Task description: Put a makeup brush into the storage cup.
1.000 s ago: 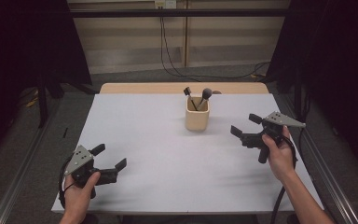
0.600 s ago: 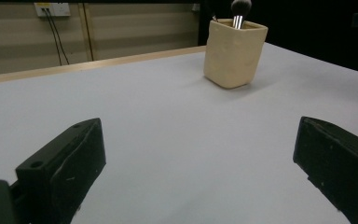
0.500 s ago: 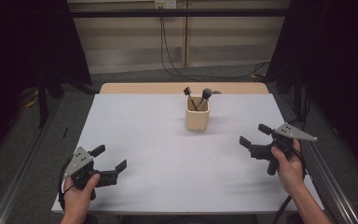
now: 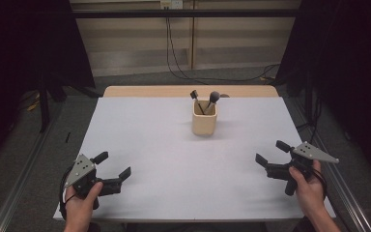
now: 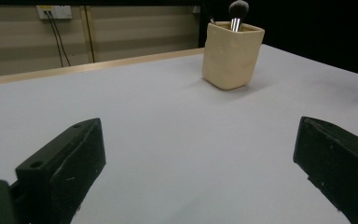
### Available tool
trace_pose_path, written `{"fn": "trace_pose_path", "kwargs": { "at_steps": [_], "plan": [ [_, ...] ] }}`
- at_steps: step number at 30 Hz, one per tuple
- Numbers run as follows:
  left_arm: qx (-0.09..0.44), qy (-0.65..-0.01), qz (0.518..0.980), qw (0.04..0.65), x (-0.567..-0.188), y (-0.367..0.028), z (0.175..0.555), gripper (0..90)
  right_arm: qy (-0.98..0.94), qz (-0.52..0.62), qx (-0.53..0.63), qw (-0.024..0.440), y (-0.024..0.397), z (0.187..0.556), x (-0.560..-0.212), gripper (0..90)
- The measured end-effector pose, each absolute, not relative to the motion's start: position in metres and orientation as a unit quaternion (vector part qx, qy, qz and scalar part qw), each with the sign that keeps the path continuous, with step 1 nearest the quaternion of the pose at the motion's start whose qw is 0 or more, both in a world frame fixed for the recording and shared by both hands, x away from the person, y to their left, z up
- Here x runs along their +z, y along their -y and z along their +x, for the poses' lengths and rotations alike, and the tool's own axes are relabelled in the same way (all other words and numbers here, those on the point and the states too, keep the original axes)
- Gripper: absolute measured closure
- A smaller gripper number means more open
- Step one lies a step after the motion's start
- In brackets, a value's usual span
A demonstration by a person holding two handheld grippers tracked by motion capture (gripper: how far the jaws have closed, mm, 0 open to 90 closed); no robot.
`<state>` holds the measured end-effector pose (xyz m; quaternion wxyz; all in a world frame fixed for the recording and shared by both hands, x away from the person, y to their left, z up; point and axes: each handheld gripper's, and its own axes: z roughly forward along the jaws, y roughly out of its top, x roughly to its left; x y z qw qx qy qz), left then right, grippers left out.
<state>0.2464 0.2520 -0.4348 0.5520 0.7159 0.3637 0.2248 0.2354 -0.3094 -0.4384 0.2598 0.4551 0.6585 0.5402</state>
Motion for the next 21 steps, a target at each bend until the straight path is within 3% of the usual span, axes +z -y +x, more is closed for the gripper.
{"fn": "trace_pose_path", "kwargs": {
  "at_steps": [21],
  "plan": [
    [0.231, -0.368, 0.713, 0.551, -0.435, -0.26, 0.242, 2.0, -0.653, 0.465, 0.531, 0.273, 0.324, 0.21, -0.449, 0.5]
  ]
}}
